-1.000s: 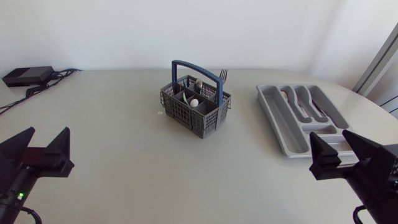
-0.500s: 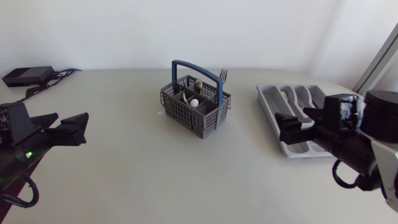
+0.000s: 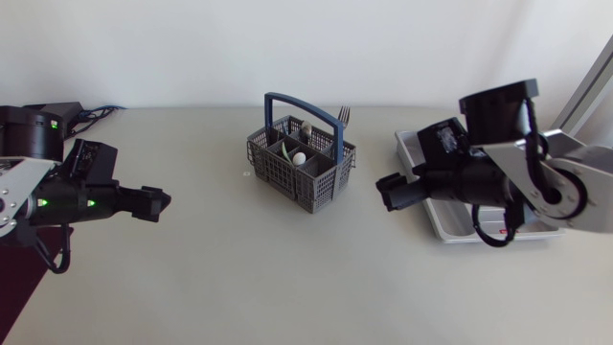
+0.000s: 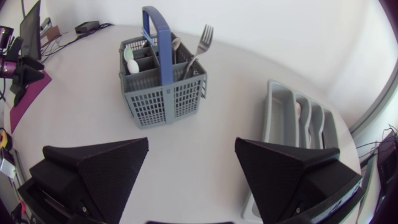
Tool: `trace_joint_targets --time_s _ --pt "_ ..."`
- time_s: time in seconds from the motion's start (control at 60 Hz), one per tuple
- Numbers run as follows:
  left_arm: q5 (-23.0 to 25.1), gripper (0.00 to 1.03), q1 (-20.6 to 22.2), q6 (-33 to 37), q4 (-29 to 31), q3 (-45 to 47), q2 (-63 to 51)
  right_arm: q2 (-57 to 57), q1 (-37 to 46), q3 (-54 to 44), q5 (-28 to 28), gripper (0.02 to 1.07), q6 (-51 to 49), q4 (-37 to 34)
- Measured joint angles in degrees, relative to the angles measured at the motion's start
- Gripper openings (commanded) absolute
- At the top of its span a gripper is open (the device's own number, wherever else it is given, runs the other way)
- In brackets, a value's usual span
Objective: Sort the cutlery from the basket into the organizer compartments.
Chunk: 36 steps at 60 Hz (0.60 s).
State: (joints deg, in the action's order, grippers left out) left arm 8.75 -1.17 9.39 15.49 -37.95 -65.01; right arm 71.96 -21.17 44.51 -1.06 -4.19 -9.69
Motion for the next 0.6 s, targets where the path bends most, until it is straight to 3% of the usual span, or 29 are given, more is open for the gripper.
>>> trace_joint_targets --time_s 0.133,0.35,0.6 --pt "9.4 0.94 -2.5 5.2 -4.9 -0.2 -1.6 6.6 -0.2 5.6 -5.2 1.02 -1.6 -0.9" --pt "11.3 0.98 -2.8 9.9 -5.1 -1.1 -5.4 12.5 -2.0 8.7 -5.8 0.96 -5.4 3.9" --pt "17.7 0.98 -3.7 11.7 -6.1 -3.1 -10.2 21.2 -3.6 15.5 -5.6 0.92 -6.6 8.2"
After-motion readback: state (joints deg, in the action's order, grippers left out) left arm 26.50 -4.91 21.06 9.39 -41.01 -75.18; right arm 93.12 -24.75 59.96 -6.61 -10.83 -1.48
